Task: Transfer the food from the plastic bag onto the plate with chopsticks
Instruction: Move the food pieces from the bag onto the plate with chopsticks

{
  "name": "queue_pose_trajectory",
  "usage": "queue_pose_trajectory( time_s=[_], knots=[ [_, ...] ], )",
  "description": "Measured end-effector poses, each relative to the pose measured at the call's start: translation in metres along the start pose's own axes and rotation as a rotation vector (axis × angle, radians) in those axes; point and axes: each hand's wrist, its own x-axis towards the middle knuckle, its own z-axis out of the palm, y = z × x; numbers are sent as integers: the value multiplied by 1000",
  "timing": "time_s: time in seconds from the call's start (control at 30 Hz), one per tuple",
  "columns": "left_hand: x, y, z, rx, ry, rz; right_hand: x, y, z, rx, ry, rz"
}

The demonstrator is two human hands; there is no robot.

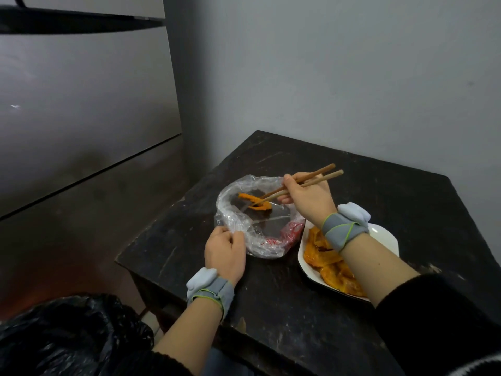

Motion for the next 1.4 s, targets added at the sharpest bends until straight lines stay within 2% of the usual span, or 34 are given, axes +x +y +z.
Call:
queue_pose_trajectory(
  time_s=[0.1,0.27,0.37,0.53,0.73,1.03,1.23,1.4],
  knots=[
    [0,0,0,-2,-4,-3,3,-1,-1,124,48,68],
    [0,2,-1,-7,-14,-4,-2,-3,7,-19,36,-8],
    [0,3,-1,-17,-17,-8,-4,-1,16,9,110,-12],
    [1,3,0,-13,-5,-2,5,2,11,274,281,195],
    [1,3,0,-19,-7,-6,7,7,-10,468,301,365],
    [1,4,-1,-44,28,-5,-2,1,-26,557,242,532],
    [0,7,-5,-225,106,-71,-3,-2,-42,664,228,561],
    [-1,8,-5,-215,122,-90,-8,-9,-61,721,229,557]
  ],
)
